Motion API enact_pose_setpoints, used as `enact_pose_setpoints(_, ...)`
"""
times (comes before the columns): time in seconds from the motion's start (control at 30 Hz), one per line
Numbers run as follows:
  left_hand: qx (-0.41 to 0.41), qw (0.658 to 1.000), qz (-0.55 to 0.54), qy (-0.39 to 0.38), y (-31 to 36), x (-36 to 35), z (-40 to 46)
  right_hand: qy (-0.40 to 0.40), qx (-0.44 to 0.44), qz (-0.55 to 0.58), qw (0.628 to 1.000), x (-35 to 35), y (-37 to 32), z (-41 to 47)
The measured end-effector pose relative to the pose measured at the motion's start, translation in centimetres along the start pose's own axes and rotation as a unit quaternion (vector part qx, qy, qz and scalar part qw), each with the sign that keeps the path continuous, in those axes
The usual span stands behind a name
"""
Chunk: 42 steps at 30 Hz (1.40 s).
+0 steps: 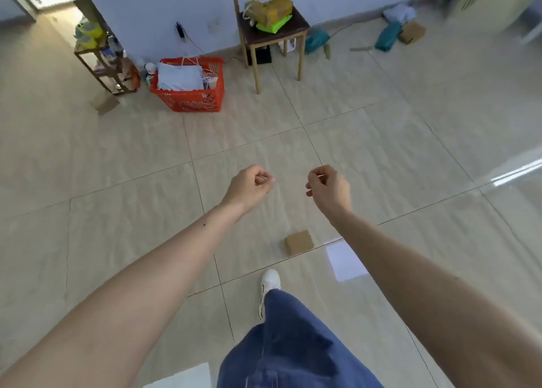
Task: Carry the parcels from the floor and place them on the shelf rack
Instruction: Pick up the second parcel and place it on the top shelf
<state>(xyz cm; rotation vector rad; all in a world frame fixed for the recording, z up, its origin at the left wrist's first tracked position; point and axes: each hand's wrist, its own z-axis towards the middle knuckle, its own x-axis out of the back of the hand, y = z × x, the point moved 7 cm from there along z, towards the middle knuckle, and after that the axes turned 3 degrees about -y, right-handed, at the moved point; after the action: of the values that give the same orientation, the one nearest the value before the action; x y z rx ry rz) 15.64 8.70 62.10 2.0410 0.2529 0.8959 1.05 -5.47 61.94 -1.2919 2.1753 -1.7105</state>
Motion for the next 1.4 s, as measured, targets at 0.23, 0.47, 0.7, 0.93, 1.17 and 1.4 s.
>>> enact_pose_setpoints(0.23,-0.058,0.994,0.033,-0.087,3.6,-0.7,8.2,0.080,-0.055,0.051,0.994,1.0,-0.5,4.6)
enact_pose_setpoints(0.47,-0.091,0.981,0.060,-0.160,8.0,-2.2,15.1,0.148,-0.105,0.077,0.980,2.4,-1.1,7.6)
enact_pose_setpoints(0.7,-0.115,0.952,0.109,-0.262,10.1,-6.0,19.7,0.241,-0.165,0.119,0.949,3.4,1.3,8.6)
enact_pose_setpoints(0.93,-0.152,0.901,0.175,-0.368,9.9,-8.6,23.6,0.351,-0.234,0.184,0.888,1.2,3.1,7.9)
enact_pose_setpoints(1.17,-0.153,0.864,0.205,-0.434,7.5,-11.2,25.0,0.433,-0.274,0.233,0.827,-1.2,5.5,6.4)
enact_pose_setpoints(1.4,-0.127,0.851,0.230,-0.455,1.6,-15.8,24.5,0.457,-0.313,0.253,0.793,-3.2,11.7,5.6)
